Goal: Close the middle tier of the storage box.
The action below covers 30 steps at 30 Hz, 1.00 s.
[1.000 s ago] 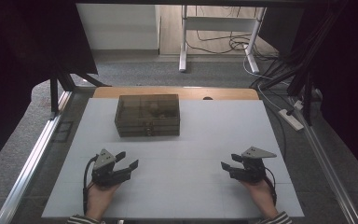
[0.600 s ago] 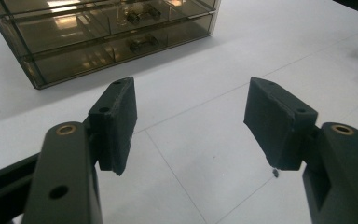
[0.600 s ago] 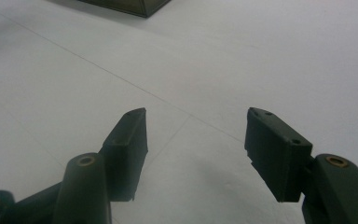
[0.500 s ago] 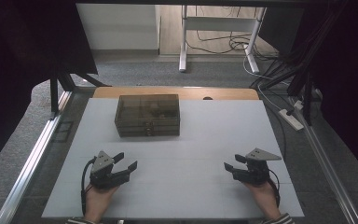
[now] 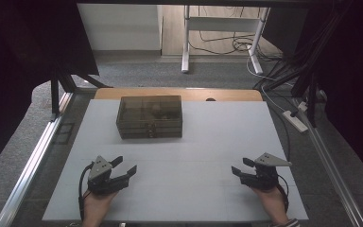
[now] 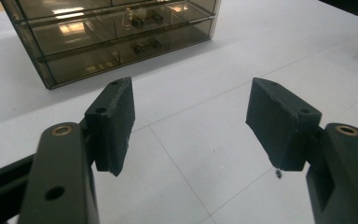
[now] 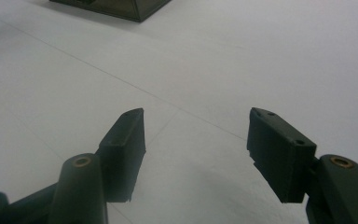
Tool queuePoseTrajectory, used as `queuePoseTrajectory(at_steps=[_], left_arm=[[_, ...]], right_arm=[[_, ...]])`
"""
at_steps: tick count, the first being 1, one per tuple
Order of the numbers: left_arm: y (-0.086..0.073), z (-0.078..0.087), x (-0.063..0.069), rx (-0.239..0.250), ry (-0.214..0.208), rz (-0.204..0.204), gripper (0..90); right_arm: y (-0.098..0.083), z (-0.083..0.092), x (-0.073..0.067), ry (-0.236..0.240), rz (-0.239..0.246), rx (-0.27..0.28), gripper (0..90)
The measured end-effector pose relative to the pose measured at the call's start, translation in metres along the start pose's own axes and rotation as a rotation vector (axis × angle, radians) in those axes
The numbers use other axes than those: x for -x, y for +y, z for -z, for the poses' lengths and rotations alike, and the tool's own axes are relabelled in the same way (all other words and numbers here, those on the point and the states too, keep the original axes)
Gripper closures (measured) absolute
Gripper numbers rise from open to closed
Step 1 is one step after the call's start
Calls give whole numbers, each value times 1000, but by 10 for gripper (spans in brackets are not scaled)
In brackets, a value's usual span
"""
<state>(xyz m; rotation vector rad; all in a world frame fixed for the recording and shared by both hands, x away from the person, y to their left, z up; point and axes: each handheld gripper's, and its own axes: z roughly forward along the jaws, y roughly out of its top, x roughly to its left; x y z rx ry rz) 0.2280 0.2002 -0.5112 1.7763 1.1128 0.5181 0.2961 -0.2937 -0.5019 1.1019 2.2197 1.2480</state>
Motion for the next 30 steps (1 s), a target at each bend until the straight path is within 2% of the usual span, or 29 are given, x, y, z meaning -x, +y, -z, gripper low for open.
queuePoseTrajectory(at_steps=[13, 25, 30], left_arm=[[-4, 9, -1, 19, 7, 6, 328], [-9, 17, -4, 34, 12, 23, 328], [-11, 21, -5, 39, 13, 32, 323]], right_arm=[[-5, 9, 2, -10, -3, 21, 351], [-13, 20, 6, -19, -27, 49, 329], [-16, 23, 8, 5, -46, 71, 325]])
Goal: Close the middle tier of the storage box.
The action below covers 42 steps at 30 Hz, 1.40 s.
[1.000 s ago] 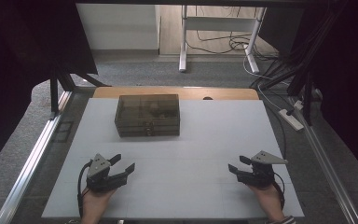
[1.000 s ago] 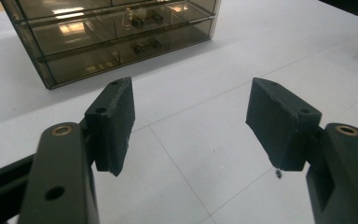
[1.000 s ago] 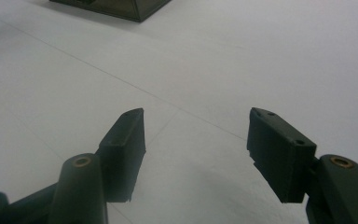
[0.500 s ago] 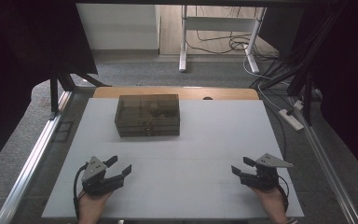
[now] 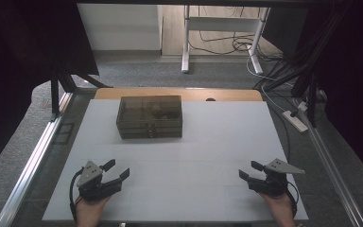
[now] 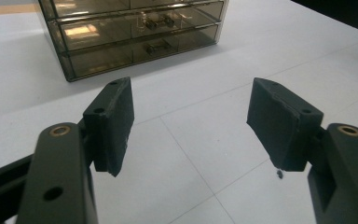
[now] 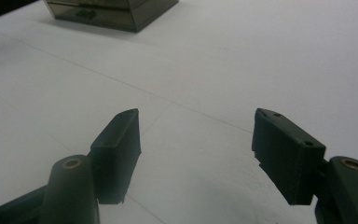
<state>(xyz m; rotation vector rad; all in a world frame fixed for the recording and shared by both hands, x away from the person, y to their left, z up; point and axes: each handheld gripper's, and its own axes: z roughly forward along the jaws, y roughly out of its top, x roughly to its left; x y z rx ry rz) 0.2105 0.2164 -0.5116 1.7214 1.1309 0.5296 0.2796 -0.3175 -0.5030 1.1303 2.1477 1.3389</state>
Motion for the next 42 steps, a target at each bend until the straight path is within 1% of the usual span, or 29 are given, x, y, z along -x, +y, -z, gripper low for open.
queuePoseTrajectory(at_steps=[5, 14, 21, 27, 35, 42], left_arm=[[-2, 3, -1, 5, 3, 1, 320], [-5, 8, -4, 9, 14, 14, 316], [-7, 12, -8, 16, 14, 37, 316], [-10, 16, -11, 21, 14, 56, 316], [-13, 19, -13, 21, 18, 66, 316], [-15, 19, -17, 9, 17, 80, 310]], right_arm=[[-1, 4, 0, 6, -2, 23, 321], [-5, 12, 3, -13, -12, 39, 316], [-9, 17, 6, -24, -21, 47, 300], [-12, 20, 8, -30, -24, 66, 290], [-15, 24, 11, -41, -31, 68, 284], [-18, 26, 13, -45, -35, 67, 274]])
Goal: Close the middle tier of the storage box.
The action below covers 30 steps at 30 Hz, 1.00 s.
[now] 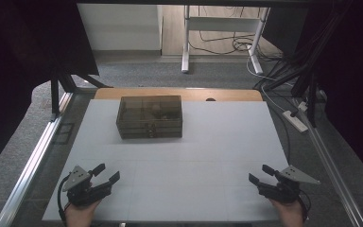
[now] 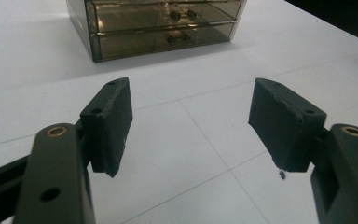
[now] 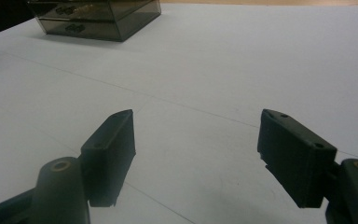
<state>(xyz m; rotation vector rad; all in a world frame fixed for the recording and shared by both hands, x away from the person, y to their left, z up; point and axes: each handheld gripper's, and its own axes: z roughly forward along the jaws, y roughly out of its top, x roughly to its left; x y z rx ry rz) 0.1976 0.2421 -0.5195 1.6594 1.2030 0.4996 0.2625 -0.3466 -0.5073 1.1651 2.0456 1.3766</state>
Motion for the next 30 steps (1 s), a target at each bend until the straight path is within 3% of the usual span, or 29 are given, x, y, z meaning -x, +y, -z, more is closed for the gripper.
queuePoseTrajectory(at_steps=[30], left_arm=[[-12, 10, -14, 2, 17, 40, 302]], right_arm=[[-11, 4, 9, -27, -34, -20, 243]])
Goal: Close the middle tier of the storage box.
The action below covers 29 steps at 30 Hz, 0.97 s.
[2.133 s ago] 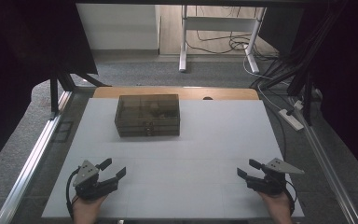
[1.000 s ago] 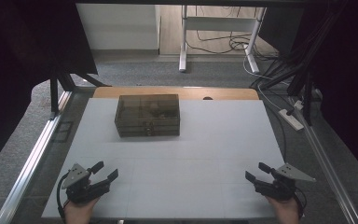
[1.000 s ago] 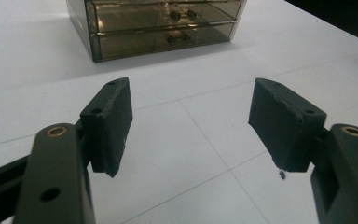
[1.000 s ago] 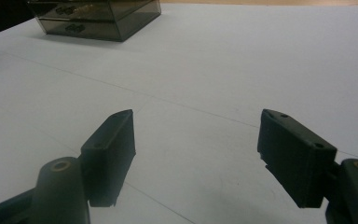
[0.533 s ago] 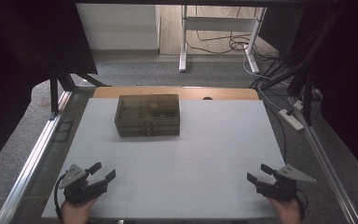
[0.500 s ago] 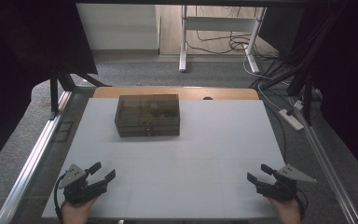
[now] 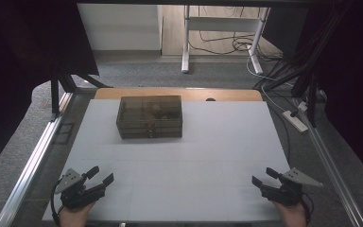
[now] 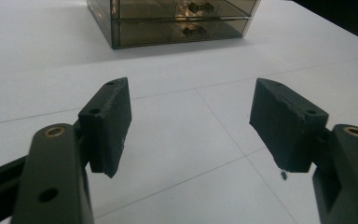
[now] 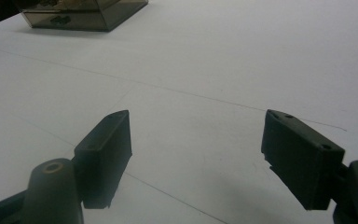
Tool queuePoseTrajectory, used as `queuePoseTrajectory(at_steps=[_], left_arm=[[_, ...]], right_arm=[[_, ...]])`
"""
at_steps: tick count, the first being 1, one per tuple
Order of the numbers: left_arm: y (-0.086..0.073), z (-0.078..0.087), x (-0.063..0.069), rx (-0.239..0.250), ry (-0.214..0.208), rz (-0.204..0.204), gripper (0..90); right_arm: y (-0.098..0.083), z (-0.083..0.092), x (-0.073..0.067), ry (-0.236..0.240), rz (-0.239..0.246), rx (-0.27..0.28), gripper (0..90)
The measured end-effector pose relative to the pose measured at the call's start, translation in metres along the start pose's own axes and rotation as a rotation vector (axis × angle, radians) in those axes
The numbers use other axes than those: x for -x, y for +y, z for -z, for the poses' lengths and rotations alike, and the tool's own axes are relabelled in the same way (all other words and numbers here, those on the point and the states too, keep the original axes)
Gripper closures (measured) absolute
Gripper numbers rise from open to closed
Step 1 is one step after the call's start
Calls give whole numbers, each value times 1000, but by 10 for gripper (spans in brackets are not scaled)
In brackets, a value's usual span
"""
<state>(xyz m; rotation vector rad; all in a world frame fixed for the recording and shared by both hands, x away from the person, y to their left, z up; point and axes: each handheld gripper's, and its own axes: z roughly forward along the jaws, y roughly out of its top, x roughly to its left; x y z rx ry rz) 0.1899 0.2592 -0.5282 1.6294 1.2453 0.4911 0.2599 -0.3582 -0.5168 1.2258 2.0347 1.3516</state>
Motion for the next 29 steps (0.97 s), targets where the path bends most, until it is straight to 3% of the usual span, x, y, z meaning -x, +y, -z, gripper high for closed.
queuePoseTrajectory(at_steps=[29], left_arm=[[-2, 3, -2, 13, 7, 17, 302]], right_arm=[[-4, 7, -2, 6, -10, 6, 232]])
